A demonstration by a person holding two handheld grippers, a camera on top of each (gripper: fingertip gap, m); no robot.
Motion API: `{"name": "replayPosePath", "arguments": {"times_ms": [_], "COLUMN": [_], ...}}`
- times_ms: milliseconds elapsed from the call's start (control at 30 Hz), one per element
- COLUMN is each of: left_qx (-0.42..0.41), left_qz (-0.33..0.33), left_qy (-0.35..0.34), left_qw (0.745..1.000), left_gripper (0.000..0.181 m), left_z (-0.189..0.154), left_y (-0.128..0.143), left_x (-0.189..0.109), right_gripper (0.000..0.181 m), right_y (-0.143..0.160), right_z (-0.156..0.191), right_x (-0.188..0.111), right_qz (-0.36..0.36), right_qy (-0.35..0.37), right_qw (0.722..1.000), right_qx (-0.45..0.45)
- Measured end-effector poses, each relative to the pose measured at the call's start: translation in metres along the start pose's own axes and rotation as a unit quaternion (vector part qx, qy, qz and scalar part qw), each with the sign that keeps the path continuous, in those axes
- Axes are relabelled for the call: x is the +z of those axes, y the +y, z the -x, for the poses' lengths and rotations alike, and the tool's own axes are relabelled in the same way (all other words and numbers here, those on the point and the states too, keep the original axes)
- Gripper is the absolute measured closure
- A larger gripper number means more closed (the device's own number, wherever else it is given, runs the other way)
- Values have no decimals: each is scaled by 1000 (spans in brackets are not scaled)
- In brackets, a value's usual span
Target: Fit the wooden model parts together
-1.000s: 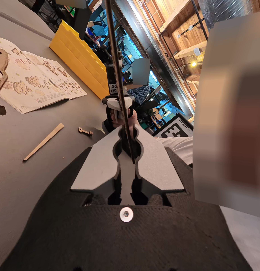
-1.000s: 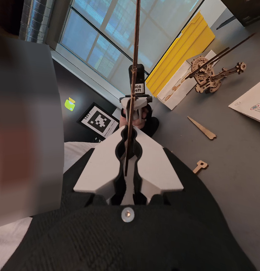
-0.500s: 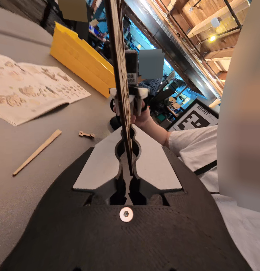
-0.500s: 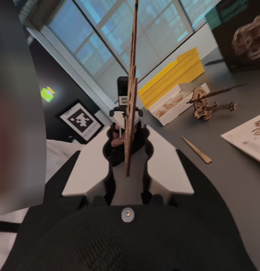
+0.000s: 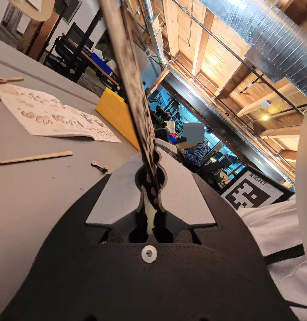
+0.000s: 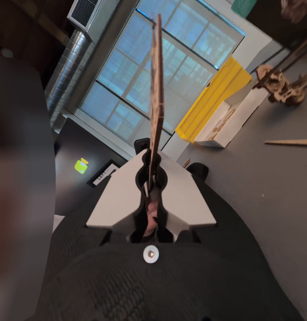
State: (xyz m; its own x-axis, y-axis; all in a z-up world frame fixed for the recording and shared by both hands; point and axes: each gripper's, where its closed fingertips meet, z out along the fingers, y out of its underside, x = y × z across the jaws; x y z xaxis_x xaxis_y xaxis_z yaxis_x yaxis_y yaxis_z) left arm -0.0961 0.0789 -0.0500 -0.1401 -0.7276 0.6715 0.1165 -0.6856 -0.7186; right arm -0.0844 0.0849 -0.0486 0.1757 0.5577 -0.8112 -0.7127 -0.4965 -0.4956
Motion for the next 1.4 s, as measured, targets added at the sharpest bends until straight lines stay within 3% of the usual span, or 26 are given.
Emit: {"name": "replayPosePath", "arguments": {"times_ms": [100, 333, 400, 433, 500, 567, 633, 733, 900, 967, 1033, 1100, 1167, 1300, 1400], "left_qx": [1, -18, 6, 16, 33, 45, 55, 55, 43, 45, 50, 51, 53, 71, 86], "left_qz": [21, 52, 19, 7, 6, 13, 14, 10, 21, 31, 43, 57, 69, 88, 107], "left_qy": [6, 38, 20, 10, -13, -33, -42, -49, -58, -63, -73, -84, -102, -148, -179], "left_qw": [1000, 998, 1000, 1000, 999, 998, 997, 997, 997, 997, 995, 994, 991, 983, 974], "left_gripper": [171, 181, 181, 181, 181, 181, 181, 181, 181, 181, 181, 180, 180, 181, 180], "left_z": [-2, -9, -11, -12, -11, -7, -4, -3, 6, 10, 16, 24, 34, 51, 60], "left_y": [7, 11, -2, -9, -19, -27, -34, -42, -44, -43, -41, -40, -38, -32, -26], "left_x": [-12, -29, -43, -52, -68, -79, -83, -84, -85, -83, -80, -76, -72, -68, -64], "right_gripper": [181, 179, 151, 153, 154, 151, 155, 154, 147, 152, 174, 174, 174, 175, 175], "right_y": [11, 29, 13, -2, -23, -47, -47, -41, -30, -30, -28, -28, -36, -64, -58], "right_z": [-3, 11, 9, 14, 1, -53, -89, -128, -161, -160, -161, -160, -156, -99, -38], "right_x": [0, 11, 1, -7, -20, -36, -43, -47, -46, -41, -38, -39, -44, -56, -56], "right_qz": [13, 81, 96, 104, 193, 307, 404, 484, 518, 505, 497, 493, 497, 472, 442], "right_qy": [8, -23, 10, 11, 50, 155, 175, 193, 194, 183, 170, 162, 182, 220, 219], "right_qw": [1000, 996, 990, 983, 941, 851, 789, 730, 719, 741, 751, 738, 706, 705, 726], "right_qx": [11, -42, -103, -150, -274, -396, -429, -441, -420, -402, -400, -432, -470, -482, -479]}}
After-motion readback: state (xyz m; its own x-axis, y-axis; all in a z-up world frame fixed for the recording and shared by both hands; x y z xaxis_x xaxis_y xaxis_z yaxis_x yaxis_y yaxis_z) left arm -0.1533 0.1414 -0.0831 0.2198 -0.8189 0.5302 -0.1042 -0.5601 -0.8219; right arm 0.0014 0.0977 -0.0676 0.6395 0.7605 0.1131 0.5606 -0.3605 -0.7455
